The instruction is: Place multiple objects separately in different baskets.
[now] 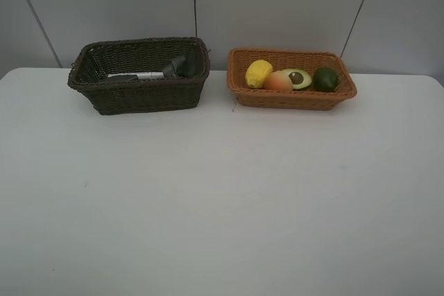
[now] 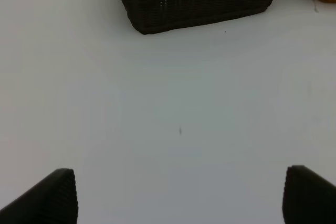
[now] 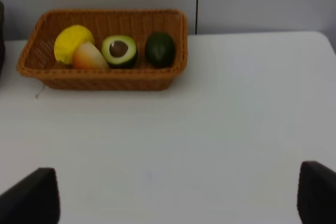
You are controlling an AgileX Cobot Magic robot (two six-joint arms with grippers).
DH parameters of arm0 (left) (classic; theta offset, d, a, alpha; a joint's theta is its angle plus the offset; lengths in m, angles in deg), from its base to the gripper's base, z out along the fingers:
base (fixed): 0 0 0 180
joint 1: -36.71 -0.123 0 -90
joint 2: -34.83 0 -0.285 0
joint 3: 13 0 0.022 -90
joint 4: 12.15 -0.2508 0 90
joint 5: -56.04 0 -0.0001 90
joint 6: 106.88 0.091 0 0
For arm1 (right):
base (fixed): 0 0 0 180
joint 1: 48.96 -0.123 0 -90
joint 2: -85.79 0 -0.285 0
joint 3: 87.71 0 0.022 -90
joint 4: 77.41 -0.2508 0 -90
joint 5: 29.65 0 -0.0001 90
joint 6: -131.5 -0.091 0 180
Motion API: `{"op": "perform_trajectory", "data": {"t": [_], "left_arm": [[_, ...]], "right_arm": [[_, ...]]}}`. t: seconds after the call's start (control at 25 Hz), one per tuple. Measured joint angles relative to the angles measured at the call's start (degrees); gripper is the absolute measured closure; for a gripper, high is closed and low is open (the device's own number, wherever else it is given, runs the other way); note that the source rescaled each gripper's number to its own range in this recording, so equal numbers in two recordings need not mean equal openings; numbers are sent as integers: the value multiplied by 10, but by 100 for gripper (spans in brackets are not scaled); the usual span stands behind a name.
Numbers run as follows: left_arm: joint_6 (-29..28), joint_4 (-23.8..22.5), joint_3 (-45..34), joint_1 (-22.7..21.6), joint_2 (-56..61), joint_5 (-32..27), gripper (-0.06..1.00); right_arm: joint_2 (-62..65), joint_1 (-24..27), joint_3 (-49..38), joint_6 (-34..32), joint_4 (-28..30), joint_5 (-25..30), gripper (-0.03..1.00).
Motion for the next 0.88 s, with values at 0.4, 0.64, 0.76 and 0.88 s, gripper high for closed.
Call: {"op": "perform_trajectory", "data": {"t": [0.4, 0.64, 0.76, 0.88], "left_arm": [[0, 0, 0, 0, 0, 0, -5], [0, 0, 0, 0, 0, 0, -5], [0, 0, 0, 0, 0, 0, -5], [0, 0, 0, 0, 0, 0, -5]], "right_arm": [[62, 0, -69, 1, 5, 9, -3], [62, 0, -105, 7, -2, -15, -3], [62, 0, -107, 8, -3, -19, -3], [62, 0, -107, 6, -2, -19, -3]]}}
